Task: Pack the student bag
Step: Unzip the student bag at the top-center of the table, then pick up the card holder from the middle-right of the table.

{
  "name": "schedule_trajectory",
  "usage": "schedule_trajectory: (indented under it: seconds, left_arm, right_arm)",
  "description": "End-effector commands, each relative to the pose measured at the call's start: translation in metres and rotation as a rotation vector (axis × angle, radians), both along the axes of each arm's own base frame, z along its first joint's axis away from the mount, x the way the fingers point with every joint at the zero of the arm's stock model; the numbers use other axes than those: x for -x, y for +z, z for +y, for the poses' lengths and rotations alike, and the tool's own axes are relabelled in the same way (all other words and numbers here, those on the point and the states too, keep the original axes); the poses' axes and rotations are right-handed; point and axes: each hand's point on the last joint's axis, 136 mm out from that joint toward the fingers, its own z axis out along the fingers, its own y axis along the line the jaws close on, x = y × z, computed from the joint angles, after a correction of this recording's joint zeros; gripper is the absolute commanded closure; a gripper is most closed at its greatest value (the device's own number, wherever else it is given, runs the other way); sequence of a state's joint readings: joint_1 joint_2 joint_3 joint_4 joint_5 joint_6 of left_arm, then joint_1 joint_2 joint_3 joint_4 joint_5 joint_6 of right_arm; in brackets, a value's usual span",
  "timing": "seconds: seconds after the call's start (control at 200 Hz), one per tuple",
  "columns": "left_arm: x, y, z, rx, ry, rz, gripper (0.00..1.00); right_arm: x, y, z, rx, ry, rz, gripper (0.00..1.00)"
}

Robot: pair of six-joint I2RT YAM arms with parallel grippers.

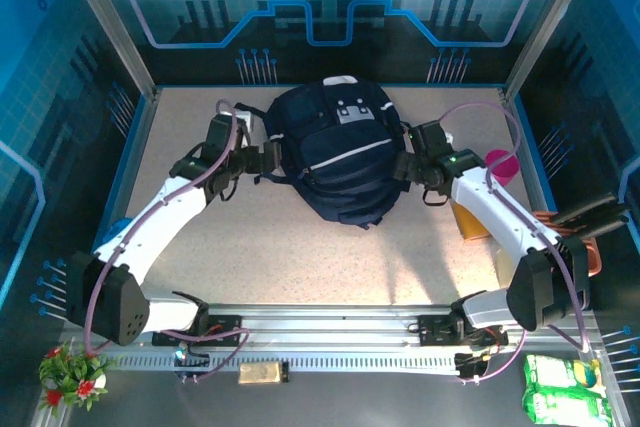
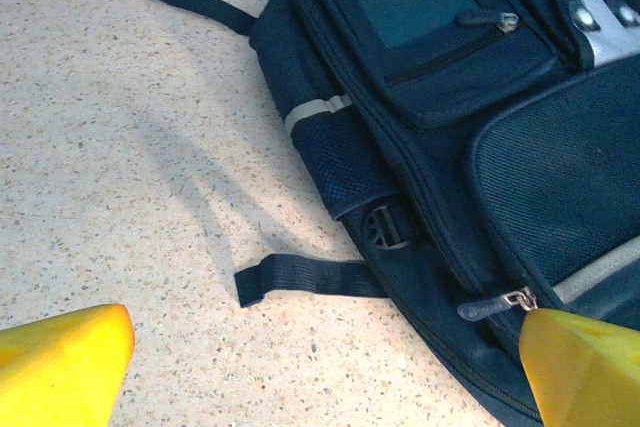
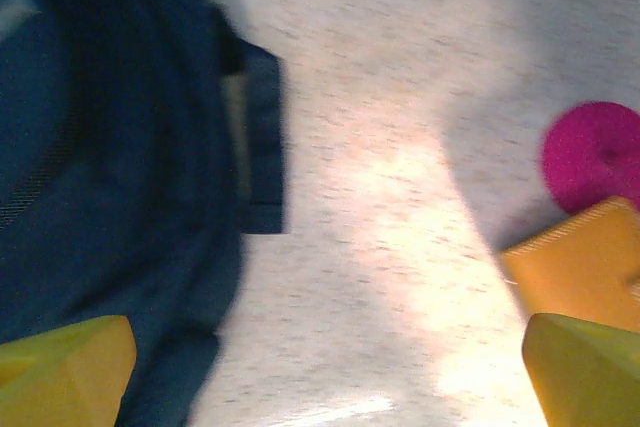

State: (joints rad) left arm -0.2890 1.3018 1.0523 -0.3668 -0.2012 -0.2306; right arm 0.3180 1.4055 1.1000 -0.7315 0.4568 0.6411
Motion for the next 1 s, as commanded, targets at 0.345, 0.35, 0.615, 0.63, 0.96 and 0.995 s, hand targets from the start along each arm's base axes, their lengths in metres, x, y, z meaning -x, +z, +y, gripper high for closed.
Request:
schedule_trajectory:
  seconds: [0.345,0.35,0.615,0.63,0.96,0.995]
  left_arm:
    - [-0.004,0.026,0.01,0.124,0.021,-0.145,0.01]
    - [-0.004,0.026,0.01,0.124,0.02,-0.145,0.01]
    - [-0.005,0.024,0.011,0.112,0.02,-0.136,0.01]
    - [-0.005,0.024,0.011,0.112,0.02,-0.138,0.01]
    - [-0.005,0.023,0.011,0.112,0.016,-0.139,0.01]
    - [-0.006,0.024,0.011,0.115,0.014,-0.142,0.01]
  right_arm:
    - [0.044,-0.079,-0.068,0.384,0.106,0.545,0.27]
    - [0.044,-0.079,-0.068,0.385,0.109,0.549,0.27]
    - [0.049,-0.099,-0.093,0.504,0.124,0.699,0.43]
    - [0.049,-0.099,-0.094,0.508,0.12,0.705,0.44]
    - [0.052,-0.111,-0.106,0.577,0.087,0.784,0.58]
    - [0.051,-0.111,-0.106,0.579,0.087,0.786,0.59]
